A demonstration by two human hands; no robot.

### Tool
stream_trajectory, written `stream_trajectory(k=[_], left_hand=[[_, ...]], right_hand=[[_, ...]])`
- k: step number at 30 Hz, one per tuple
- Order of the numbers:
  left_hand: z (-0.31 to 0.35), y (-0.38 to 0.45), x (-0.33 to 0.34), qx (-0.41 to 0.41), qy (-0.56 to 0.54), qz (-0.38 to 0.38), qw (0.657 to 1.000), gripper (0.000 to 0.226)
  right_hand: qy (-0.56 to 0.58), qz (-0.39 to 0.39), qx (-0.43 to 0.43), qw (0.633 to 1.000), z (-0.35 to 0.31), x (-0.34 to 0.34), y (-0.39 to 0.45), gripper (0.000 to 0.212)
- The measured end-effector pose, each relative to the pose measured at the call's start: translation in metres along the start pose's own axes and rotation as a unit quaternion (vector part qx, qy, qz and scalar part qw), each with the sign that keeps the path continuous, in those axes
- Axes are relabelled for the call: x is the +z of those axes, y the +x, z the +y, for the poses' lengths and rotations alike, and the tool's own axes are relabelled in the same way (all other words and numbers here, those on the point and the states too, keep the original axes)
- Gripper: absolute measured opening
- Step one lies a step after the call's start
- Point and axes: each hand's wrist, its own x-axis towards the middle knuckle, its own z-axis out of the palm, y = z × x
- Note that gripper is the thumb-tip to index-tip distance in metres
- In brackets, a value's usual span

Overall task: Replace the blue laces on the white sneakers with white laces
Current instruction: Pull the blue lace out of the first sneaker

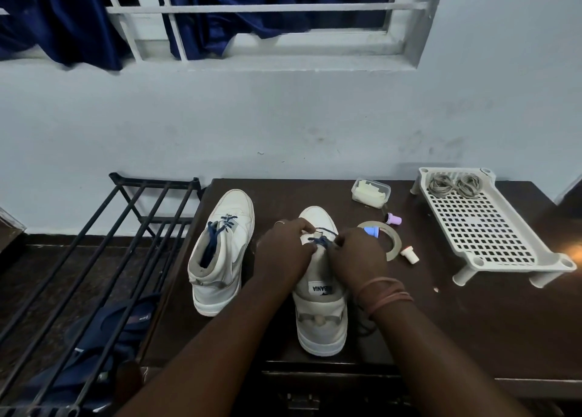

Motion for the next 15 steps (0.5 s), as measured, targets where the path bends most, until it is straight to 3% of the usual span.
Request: stream_trajectory(k=[4, 7, 11, 13, 15], left_hand=[[-0.006, 0.000, -0.001, 0.024, 0.040, -0.009, 0.999, 0.031], [-0.010, -0.001, -0.003, 0.059, 0.087, 0.029, 0.994, 0.039], [0.000, -0.005, -0.001, 0.189, 0.172, 0.059, 0.965, 0.044], [0.004, -0.006, 0.000, 0.206, 0.179, 0.069, 0.960, 0.042], [0.005, -0.005, 0.002, 0.208, 0.171, 0.070, 0.960, 0.026]], right_hand=[[0.071, -0.049, 0.014, 0.996, 0.011, -0.011, 0.002, 0.024], [0.142, -0.090, 0.032, 0.985, 0.016, -0.016, 0.005, 0.020], [0.184, -0.079, 0.054, 0.978, 0.017, -0.015, 0.005, 0.009], [0.178, -0.073, 0.052, 0.980, 0.016, -0.014, 0.004, 0.010], [0.176, -0.068, 0.057, 0.980, 0.015, -0.013, 0.005, 0.011]])
